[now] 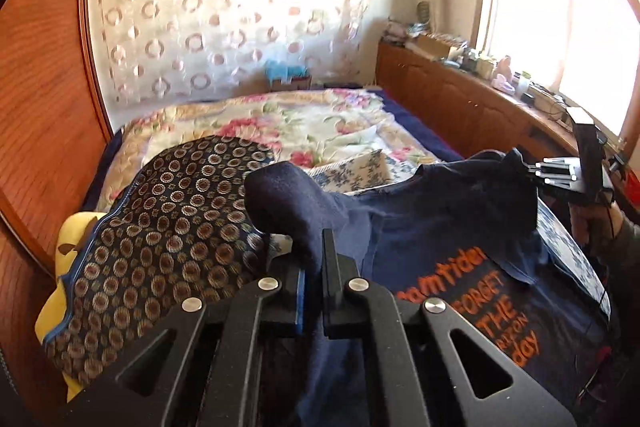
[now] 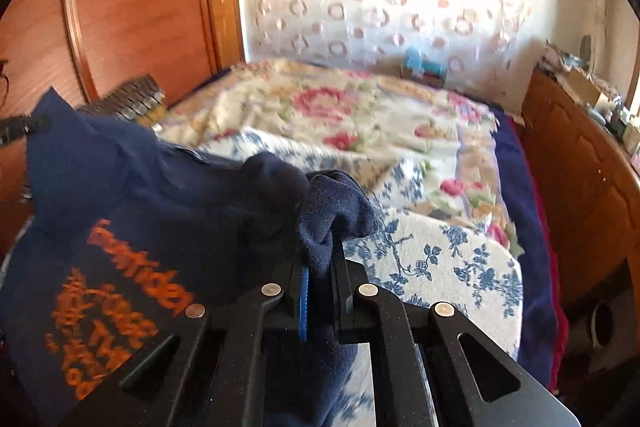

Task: Fold small clothes
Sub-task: 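Lift the hem with both tools and fold it over toward the collar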

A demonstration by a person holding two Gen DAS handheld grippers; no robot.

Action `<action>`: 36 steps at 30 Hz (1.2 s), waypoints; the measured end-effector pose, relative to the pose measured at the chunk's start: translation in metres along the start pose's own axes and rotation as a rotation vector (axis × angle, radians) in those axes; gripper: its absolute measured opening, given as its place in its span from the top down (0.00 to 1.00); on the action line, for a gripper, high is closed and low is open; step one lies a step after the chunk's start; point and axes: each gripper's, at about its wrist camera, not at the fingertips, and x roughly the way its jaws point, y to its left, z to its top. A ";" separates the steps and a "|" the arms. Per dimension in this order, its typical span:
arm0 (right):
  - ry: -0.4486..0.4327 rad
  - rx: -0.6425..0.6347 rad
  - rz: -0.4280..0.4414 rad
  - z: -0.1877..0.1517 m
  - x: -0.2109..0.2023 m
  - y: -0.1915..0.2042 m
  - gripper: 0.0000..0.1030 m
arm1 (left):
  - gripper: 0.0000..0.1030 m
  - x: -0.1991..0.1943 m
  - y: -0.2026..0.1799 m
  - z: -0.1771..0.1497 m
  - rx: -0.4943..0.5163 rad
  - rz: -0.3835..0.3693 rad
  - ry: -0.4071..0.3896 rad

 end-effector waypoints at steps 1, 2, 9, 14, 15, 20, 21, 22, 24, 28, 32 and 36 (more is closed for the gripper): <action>-0.012 -0.002 0.000 -0.003 -0.010 0.003 0.92 | 0.93 -0.011 -0.007 -0.007 0.004 -0.013 -0.015; -0.023 -0.003 0.004 -0.006 -0.020 0.005 0.92 | 0.93 -0.019 -0.010 -0.013 0.006 -0.022 -0.024; -0.084 -0.004 0.007 -0.052 -0.091 0.022 0.92 | 0.93 -0.076 -0.028 -0.058 0.006 -0.060 -0.065; -0.090 0.004 0.013 -0.094 -0.131 0.035 0.92 | 0.93 -0.104 -0.033 -0.094 -0.006 -0.044 -0.068; -0.090 0.007 0.012 -0.102 -0.140 0.038 0.92 | 0.93 -0.109 -0.033 -0.101 -0.010 -0.030 -0.066; -0.074 0.057 0.034 -0.145 -0.177 0.044 0.92 | 0.93 -0.128 -0.022 -0.137 -0.073 -0.014 -0.064; -0.068 0.062 0.037 -0.152 -0.182 0.045 0.92 | 0.93 -0.130 -0.021 -0.142 -0.079 -0.016 -0.065; -0.062 0.068 0.040 -0.158 -0.185 0.046 0.92 | 0.93 -0.134 -0.020 -0.148 -0.089 -0.021 -0.067; -0.051 0.087 0.047 -0.164 -0.188 0.048 0.92 | 0.93 -0.138 -0.018 -0.155 -0.104 -0.024 -0.066; -0.043 0.103 0.042 -0.173 -0.205 0.051 0.92 | 0.93 -0.153 -0.013 -0.172 -0.130 -0.019 -0.071; -0.048 0.112 0.047 -0.178 -0.224 0.054 0.92 | 0.93 -0.158 -0.012 -0.191 -0.158 -0.004 -0.050; -0.004 0.104 0.051 -0.193 -0.223 0.058 0.92 | 0.93 -0.147 -0.010 -0.210 -0.167 0.002 0.014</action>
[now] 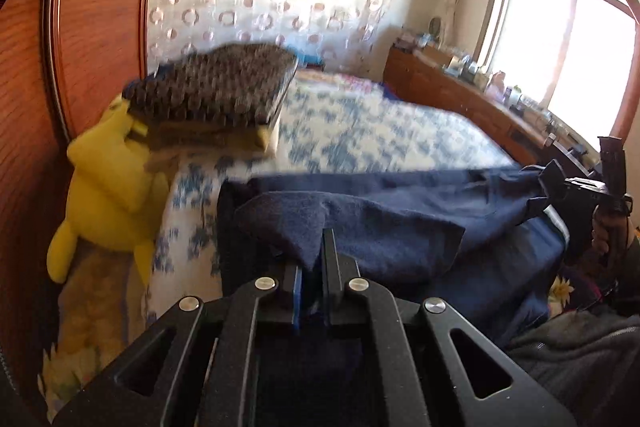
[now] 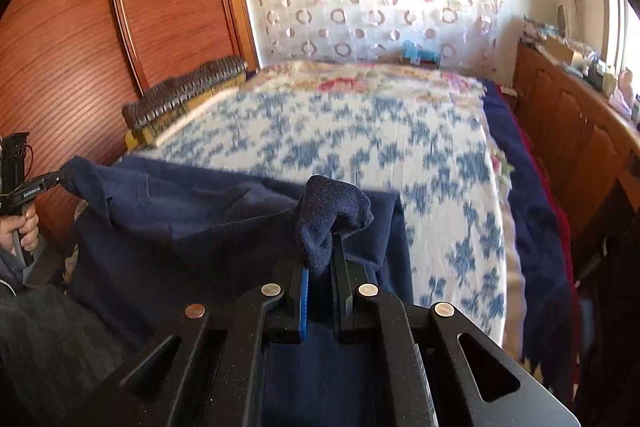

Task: Fold small clothes
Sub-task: 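Lift the hem with both tools and fold it over toward the collar, then open both tools and release the folded shirt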

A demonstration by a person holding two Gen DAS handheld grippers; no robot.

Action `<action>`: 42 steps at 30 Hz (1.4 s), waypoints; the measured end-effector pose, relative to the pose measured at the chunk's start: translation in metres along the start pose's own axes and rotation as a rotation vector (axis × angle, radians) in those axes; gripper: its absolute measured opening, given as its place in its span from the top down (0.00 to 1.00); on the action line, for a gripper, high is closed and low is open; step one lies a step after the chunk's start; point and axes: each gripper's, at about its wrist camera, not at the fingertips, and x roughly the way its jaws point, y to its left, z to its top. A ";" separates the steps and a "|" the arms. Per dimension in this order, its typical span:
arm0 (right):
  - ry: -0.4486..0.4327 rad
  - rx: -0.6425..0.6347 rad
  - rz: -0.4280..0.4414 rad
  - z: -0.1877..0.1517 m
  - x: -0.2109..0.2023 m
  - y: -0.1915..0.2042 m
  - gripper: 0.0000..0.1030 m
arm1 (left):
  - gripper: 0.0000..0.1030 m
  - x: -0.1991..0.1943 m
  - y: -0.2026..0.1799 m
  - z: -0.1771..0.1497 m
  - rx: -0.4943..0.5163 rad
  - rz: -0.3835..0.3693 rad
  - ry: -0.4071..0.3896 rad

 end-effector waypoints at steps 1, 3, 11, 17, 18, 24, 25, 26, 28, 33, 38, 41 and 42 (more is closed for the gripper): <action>0.023 0.006 -0.003 -0.003 0.008 0.000 0.92 | 0.93 0.004 0.000 -0.003 0.007 0.014 0.014; 0.050 0.006 -0.012 -0.013 0.016 -0.001 0.92 | 0.93 0.010 0.001 -0.011 0.010 0.026 0.039; 0.095 0.006 -0.031 -0.018 0.028 0.002 0.92 | 0.93 0.011 0.000 -0.012 0.017 0.020 0.053; 0.092 -0.034 -0.038 -0.019 0.024 0.007 0.92 | 0.81 0.001 -0.004 -0.005 0.050 0.046 0.033; 0.091 -0.036 -0.038 -0.019 0.022 0.007 0.88 | 0.76 0.000 -0.004 -0.002 0.054 0.047 0.028; 0.042 -0.049 -0.083 -0.015 0.001 0.003 0.72 | 0.33 -0.015 -0.003 0.013 0.060 0.046 -0.033; 0.021 -0.054 -0.092 -0.014 -0.004 0.001 0.72 | 0.25 -0.014 -0.002 0.015 0.058 0.049 -0.037; 0.005 -0.052 -0.096 -0.011 -0.007 -0.001 0.72 | 0.22 -0.012 0.000 0.017 0.050 0.044 -0.041; -0.017 -0.038 -0.103 -0.006 -0.008 -0.006 0.71 | 0.22 -0.004 0.003 0.022 0.041 0.045 -0.025; -0.049 -0.041 -0.122 0.010 0.009 -0.013 0.41 | 0.22 0.022 0.005 0.034 0.070 0.073 0.002; -0.016 -0.022 -0.112 0.022 0.053 -0.026 0.38 | 0.22 0.042 0.007 0.045 0.080 0.099 0.025; 0.036 -0.012 -0.102 0.027 0.079 -0.035 0.38 | 0.22 0.050 0.009 0.051 0.081 0.103 0.023; 0.058 -0.007 -0.106 0.027 0.088 -0.037 0.38 | 0.22 0.052 0.010 0.053 0.075 0.098 0.022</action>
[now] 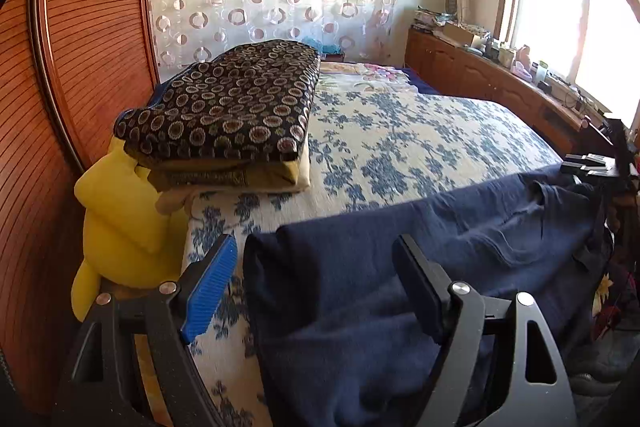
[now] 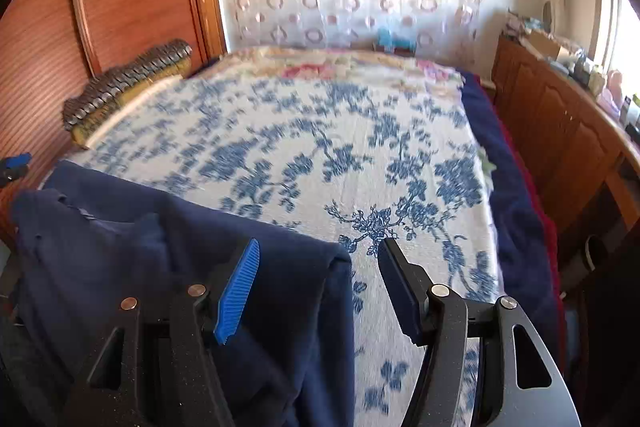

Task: Fold small clothes
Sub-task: 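Open both tools and release the folded shirt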

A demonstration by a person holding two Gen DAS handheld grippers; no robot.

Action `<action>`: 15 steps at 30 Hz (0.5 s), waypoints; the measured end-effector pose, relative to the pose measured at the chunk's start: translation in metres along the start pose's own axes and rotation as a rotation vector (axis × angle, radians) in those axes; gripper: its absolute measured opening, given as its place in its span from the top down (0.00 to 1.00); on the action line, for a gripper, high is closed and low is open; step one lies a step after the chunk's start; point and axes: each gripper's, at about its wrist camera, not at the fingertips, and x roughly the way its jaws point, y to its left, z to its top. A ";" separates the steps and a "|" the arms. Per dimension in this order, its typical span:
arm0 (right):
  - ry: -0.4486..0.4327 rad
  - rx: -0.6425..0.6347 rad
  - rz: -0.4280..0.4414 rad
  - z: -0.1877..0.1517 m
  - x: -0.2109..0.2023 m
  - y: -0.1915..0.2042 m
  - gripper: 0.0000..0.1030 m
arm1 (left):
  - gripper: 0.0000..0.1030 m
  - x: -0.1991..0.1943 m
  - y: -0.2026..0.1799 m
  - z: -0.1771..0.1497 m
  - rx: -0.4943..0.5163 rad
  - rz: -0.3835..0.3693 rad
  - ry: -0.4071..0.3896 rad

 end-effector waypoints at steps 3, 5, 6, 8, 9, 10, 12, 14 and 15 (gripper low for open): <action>0.051 0.016 0.015 0.003 0.017 -0.003 0.38 | 0.22 0.008 0.007 0.006 -0.021 -0.007 0.008; 0.060 0.016 0.021 0.004 0.021 -0.001 0.38 | 0.22 0.013 0.015 0.011 -0.033 -0.004 0.016; 0.061 0.015 0.025 0.007 0.025 -0.003 0.38 | 0.22 0.017 0.019 0.013 -0.039 -0.004 0.021; 0.063 0.006 0.028 0.006 0.026 -0.001 0.38 | 0.22 0.024 0.027 0.017 -0.051 -0.004 0.035; 0.067 0.005 0.034 0.006 0.028 -0.001 0.38 | 0.22 0.027 0.031 0.019 -0.052 -0.007 0.044; 0.069 0.004 0.042 0.006 0.029 -0.001 0.38 | 0.22 0.031 0.035 0.021 -0.054 -0.010 0.054; 0.068 0.003 0.044 0.006 0.031 -0.001 0.38 | 0.22 0.039 0.041 0.023 -0.059 -0.010 0.076; 0.068 0.002 0.043 0.006 0.032 -0.001 0.38 | 0.22 0.047 0.044 0.023 -0.057 -0.012 0.102; 0.067 0.003 0.044 0.006 0.032 -0.001 0.38 | 0.22 0.052 0.044 0.021 -0.053 -0.016 0.116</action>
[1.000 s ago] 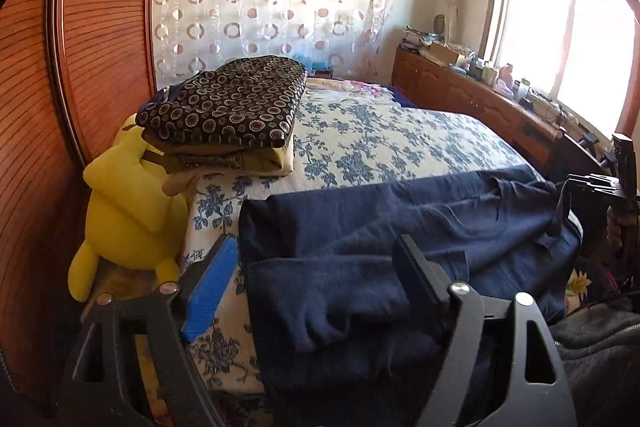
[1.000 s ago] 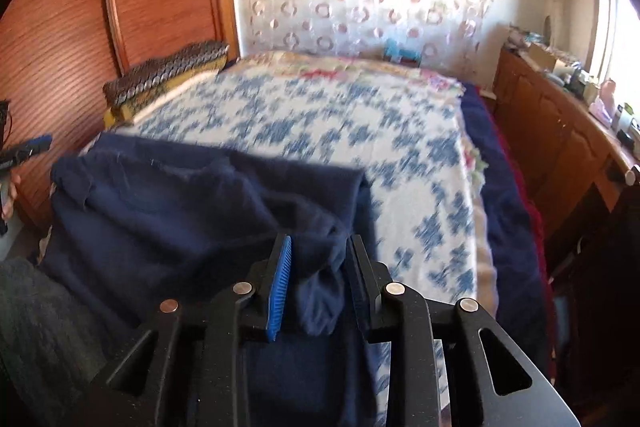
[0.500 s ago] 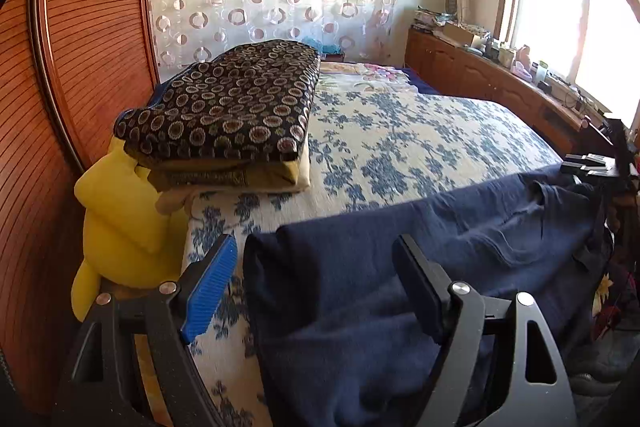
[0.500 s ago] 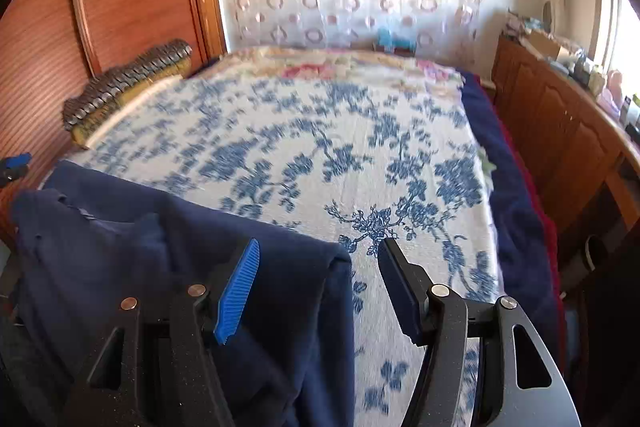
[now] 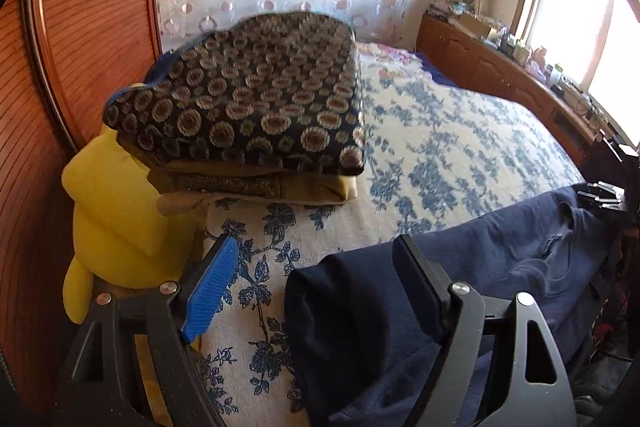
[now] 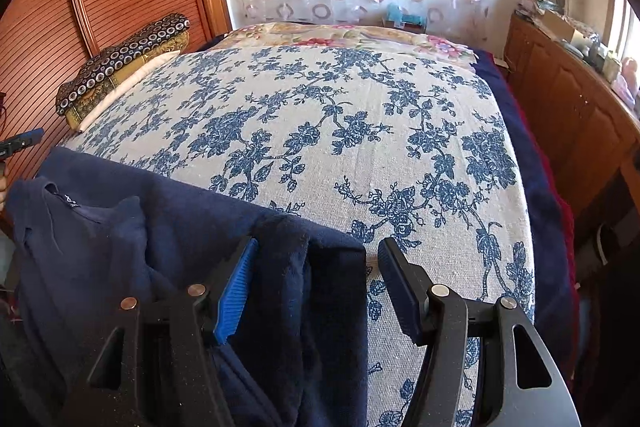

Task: Fold small clothes
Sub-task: 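Open both tools and release the folded shirt, then grasp the folded navy shirt with the right tool while the left tool grasps it too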

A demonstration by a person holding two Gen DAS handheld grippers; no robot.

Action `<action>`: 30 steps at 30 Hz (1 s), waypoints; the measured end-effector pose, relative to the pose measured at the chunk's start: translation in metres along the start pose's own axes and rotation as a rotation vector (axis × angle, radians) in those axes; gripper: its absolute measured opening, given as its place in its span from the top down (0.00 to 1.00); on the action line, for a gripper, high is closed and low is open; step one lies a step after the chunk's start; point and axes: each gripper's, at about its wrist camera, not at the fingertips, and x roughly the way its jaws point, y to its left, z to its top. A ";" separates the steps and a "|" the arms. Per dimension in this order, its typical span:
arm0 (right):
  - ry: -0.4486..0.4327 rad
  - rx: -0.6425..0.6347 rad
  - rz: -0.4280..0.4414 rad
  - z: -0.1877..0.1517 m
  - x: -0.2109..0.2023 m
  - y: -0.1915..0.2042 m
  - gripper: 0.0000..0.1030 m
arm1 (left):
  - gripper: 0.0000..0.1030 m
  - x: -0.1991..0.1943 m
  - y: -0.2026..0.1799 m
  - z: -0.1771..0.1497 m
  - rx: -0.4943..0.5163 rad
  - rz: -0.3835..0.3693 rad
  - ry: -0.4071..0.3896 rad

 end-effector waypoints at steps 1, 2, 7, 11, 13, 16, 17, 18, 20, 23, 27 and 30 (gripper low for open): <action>-0.002 0.002 0.002 -0.001 0.000 0.000 0.38 | 0.22 0.003 -0.001 -0.002 0.002 -0.005 0.009; -0.003 0.004 0.004 -0.001 0.000 0.000 0.38 | 0.22 0.008 -0.001 -0.004 0.002 -0.014 0.025; -0.005 0.007 0.006 -0.002 0.001 0.000 0.38 | 0.33 0.020 0.001 -0.014 -0.030 -0.056 0.056; -0.005 0.007 0.005 -0.002 0.001 0.000 0.38 | 0.42 0.023 0.000 -0.019 -0.029 -0.079 0.065; -0.005 0.006 0.005 -0.002 0.001 0.000 0.38 | 0.44 0.024 -0.001 -0.020 -0.024 -0.085 0.068; -0.005 0.006 0.005 -0.002 0.001 0.000 0.38 | 0.48 0.024 -0.005 -0.022 -0.014 -0.100 0.064; -0.005 0.006 0.005 -0.002 0.001 0.000 0.38 | 0.50 0.024 -0.007 -0.023 -0.012 -0.110 0.062; -0.005 0.005 0.005 -0.002 0.001 0.000 0.38 | 0.51 0.023 -0.007 -0.024 -0.007 -0.112 0.061; -0.005 0.004 0.005 -0.003 0.001 0.000 0.38 | 0.52 0.023 -0.009 -0.023 0.001 -0.113 0.062; -0.005 0.004 0.005 -0.003 0.001 0.000 0.38 | 0.52 0.023 -0.007 -0.022 -0.003 -0.121 0.066; -0.005 0.004 0.006 -0.003 0.001 0.000 0.38 | 0.52 0.023 -0.006 -0.023 -0.003 -0.119 0.062; -0.005 0.003 0.005 -0.003 0.001 0.000 0.38 | 0.64 0.023 -0.007 -0.022 0.000 -0.122 0.060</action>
